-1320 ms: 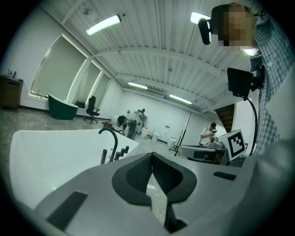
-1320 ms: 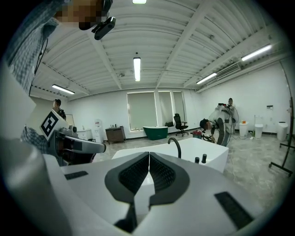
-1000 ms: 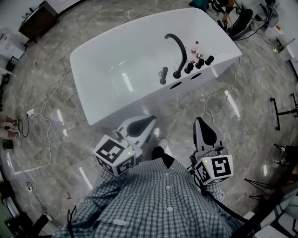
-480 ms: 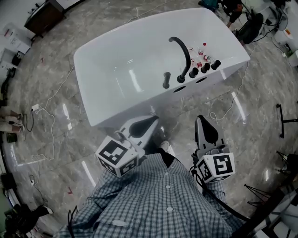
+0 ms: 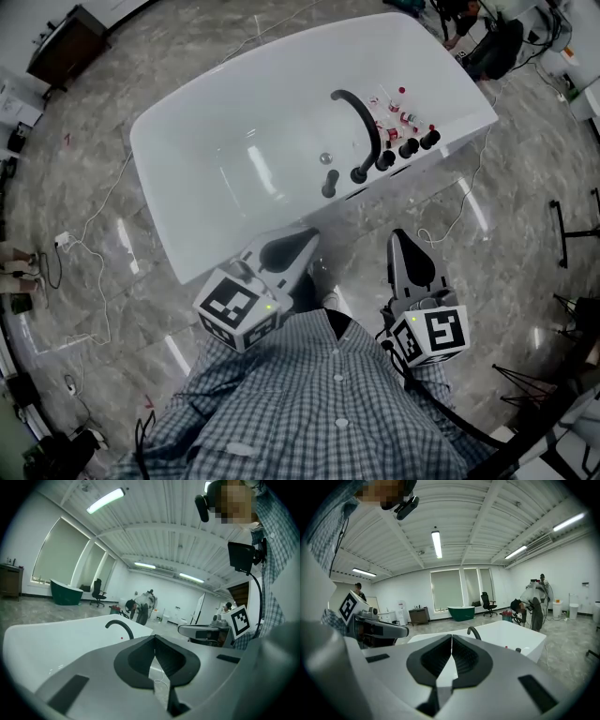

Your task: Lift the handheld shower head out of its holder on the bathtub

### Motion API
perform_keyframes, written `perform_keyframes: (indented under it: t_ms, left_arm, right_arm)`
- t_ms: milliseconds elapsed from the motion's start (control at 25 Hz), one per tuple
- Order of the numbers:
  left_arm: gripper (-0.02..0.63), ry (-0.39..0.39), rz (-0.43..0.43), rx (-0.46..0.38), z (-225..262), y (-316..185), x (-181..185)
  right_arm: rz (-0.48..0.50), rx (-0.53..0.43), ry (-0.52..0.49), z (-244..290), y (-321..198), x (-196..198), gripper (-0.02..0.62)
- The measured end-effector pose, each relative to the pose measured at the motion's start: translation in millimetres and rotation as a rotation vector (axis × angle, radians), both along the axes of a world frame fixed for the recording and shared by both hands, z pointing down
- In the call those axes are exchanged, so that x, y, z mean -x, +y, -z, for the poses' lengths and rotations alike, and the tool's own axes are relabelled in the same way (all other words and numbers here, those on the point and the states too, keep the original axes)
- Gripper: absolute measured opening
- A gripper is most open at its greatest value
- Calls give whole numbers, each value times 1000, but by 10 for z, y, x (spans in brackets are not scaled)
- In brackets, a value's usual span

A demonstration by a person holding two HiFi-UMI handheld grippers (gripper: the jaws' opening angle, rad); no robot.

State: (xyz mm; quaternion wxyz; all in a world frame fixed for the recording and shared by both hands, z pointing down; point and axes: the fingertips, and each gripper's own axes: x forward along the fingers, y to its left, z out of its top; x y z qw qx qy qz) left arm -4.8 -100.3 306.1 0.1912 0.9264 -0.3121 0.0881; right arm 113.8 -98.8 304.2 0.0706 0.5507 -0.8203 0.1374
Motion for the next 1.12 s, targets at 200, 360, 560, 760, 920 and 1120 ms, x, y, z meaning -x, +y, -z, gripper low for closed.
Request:
perform_keyframes:
  t_ms: [200, 360, 560, 760, 920, 1120]
  left_arm:
    - [10, -35, -46, 0, -91, -402, 91]
    - [11, -36, -63, 17, -186, -620, 177]
    - [10, -51, -108, 43, -353, -878, 302]
    - [11, -57, -109, 85, -632, -1014, 362]
    - [11, -38, -64, 110, -875, -1229, 290]
    - [11, -37, -75, 98, -1167, -1347, 207]
  right_arm:
    - [0, 17, 11, -40, -390, 184, 17]
    - [-10, 56, 24, -157, -562, 286, 17]
    - [-23, 91, 35, -289, -783, 439, 17]
    - [-23, 134, 33, -499, -881, 507, 17]
    - [-10, 181, 25, -801, -1019, 415, 17]
    - [23, 224, 47, -1091, -1154, 300, 17]
